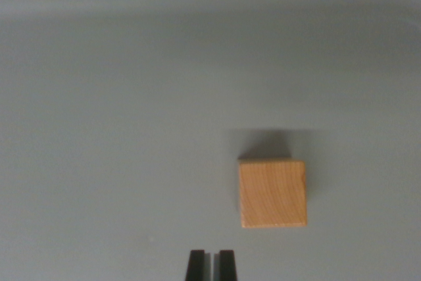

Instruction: Push wooden cube

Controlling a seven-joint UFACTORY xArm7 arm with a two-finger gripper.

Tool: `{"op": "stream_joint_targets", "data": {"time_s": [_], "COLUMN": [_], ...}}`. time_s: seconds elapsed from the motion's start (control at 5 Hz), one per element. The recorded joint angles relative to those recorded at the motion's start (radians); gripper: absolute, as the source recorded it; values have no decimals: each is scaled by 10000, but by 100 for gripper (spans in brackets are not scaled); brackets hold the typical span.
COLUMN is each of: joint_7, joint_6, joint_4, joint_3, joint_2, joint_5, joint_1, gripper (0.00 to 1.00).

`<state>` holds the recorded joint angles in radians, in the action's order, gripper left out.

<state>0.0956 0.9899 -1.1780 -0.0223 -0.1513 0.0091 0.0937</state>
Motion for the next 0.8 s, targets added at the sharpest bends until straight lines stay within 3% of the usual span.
{"op": "stream_joint_targets", "data": {"time_s": [0.2, 0.4, 0.6, 0.8], "joint_7": [0, 110, 110, 224], "joint_6": [0, -447, -447, -910], "joint_4": [0, 353, 353, 719], "joint_3": [0, -40, -40, -82], "joint_2": [0, -110, -110, -223], "joint_5": [0, -29, -29, -60], "joint_1": [0, 48, 48, 98], "gripper": [0, 0, 0, 0]}}
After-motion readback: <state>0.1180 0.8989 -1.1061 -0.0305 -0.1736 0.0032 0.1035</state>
